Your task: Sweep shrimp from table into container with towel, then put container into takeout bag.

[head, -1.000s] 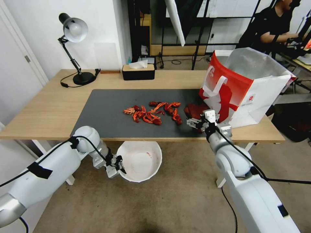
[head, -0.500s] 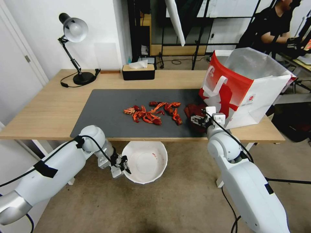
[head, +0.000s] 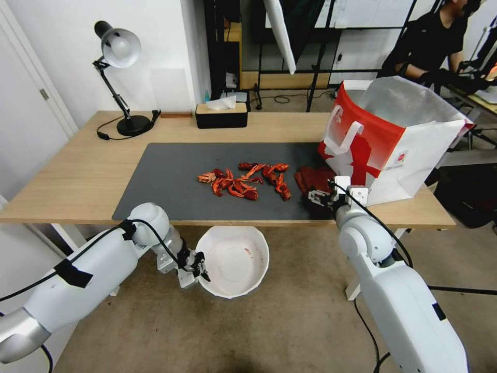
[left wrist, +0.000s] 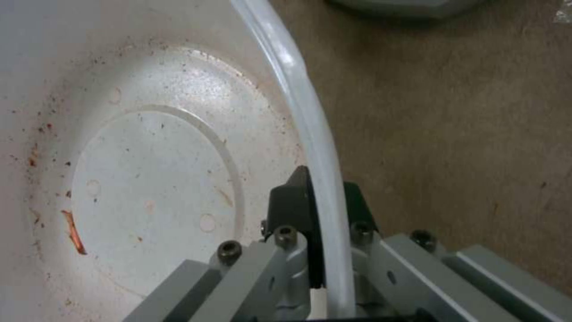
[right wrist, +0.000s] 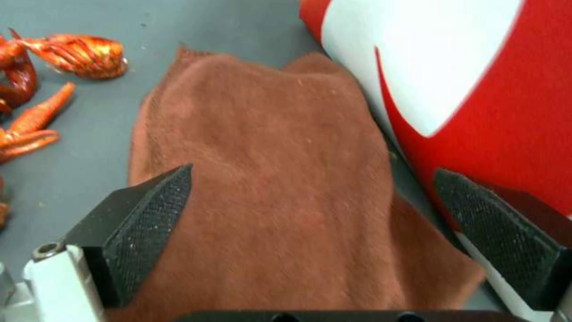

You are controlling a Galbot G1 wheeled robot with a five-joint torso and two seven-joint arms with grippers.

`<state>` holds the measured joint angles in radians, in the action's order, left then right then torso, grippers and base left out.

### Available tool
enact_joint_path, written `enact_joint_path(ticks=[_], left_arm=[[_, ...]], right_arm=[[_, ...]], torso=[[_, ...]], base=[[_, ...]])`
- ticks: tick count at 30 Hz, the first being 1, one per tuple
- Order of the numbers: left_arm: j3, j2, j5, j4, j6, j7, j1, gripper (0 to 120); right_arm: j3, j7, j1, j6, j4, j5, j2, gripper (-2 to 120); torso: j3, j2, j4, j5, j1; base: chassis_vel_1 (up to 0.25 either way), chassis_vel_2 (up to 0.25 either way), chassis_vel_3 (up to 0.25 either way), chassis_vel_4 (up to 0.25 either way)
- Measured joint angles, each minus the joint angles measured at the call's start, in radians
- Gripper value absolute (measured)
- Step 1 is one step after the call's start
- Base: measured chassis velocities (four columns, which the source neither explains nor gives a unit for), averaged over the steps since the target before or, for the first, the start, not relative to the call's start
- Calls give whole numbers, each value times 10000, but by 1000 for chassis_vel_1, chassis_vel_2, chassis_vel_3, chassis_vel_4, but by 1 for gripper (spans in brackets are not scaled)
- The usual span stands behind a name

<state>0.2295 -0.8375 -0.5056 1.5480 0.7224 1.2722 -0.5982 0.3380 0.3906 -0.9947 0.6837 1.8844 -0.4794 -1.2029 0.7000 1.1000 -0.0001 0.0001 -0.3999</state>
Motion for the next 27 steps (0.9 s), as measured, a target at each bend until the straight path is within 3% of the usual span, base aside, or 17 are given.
enact_joint_path(ticks=[12,14,16,18,25,27], left_arm=[[118,-97,18,-17,0,-98,60,0],[140,-109,28,-28,1,-117,61,0],[149,-116,33,-30,2,-124,61,0],[166,-130,46,-27,21,-158,60,0],[180,-162,51,-27,66,-192,13,0],[155,-178,43,-60,121,-210,-12,0]], right_arm=[[206,-65,-255,39,100,-116,-22,94],[223,-63,-268,69,100,-181,-30,85],[229,-59,-270,82,100,-207,-34,83],[239,-21,-288,125,100,-295,-44,70],[262,59,-335,193,118,-402,-54,48],[277,100,-376,193,128,-442,-66,36]], torso=[[0,0,0,-1,0],[0,0,1,0,0],[0,-1,1,-1,0],[0,0,1,-1,0],[0,0,1,-1,0],[0,0,2,-2,0]], base=[[0,0,0,0],[0,0,0,0],[0,0,0,0],[0,0,0,0],[0,0,0,0],[0,0,0,0]])
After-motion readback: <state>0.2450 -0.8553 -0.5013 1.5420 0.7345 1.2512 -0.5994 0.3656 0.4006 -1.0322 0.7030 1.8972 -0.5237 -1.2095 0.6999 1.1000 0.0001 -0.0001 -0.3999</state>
